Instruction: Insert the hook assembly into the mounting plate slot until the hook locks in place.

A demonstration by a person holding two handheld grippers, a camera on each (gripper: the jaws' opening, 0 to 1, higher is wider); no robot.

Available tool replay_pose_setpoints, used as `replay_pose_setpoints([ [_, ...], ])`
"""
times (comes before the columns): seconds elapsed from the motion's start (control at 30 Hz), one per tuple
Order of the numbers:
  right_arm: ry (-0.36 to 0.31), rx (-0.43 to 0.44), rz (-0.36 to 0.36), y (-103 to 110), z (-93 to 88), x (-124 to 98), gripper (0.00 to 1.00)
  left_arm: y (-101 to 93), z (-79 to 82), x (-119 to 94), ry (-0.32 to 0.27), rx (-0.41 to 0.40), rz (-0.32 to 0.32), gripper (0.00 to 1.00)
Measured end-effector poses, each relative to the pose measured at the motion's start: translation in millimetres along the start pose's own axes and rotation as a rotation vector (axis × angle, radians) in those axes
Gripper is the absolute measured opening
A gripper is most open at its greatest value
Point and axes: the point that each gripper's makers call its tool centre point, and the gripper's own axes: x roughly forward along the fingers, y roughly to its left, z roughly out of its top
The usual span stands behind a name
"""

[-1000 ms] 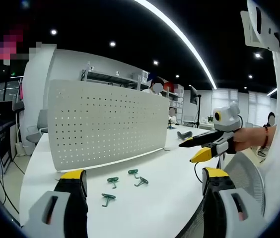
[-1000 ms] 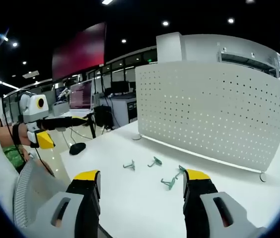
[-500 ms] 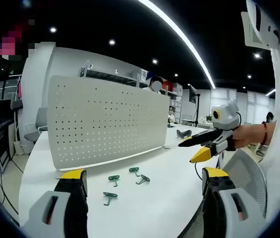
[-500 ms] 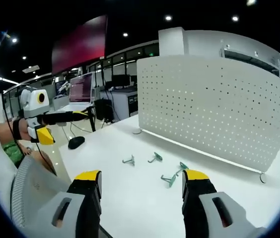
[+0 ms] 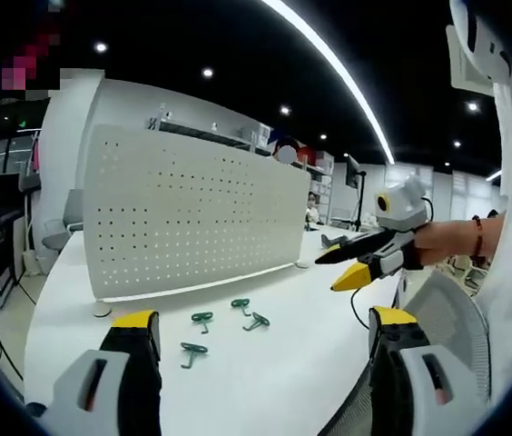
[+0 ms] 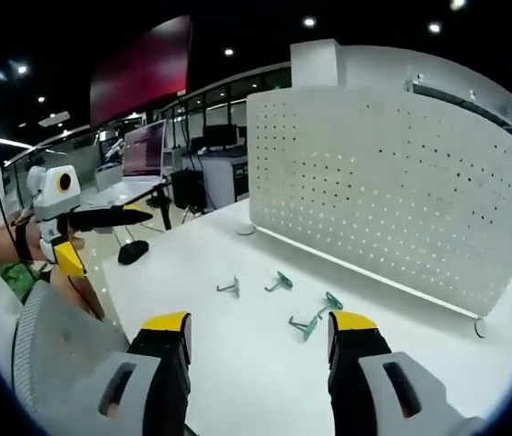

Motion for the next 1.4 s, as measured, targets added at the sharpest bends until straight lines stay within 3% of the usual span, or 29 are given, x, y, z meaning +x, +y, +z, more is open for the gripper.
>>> replay_pose_setpoints([
  [0.4,0.077,0.023,0.007,-10.9,-16.8,17.5,0.55,5.1,-2.1,1.9,0.008,0.014,0.018,0.97],
  [0.83,0.149,0.030,0.032,-13.6,-42.4,34.0,0.51,-16.2,-2.4,11.6,0.008,0.030,-0.032,0.97],
  [1.4,0.206,0.035,0.039,-22.9,-53.3,58.6,0.46,-13.2,-8.3,6.3,0.039,0.026,-0.033,0.97],
])
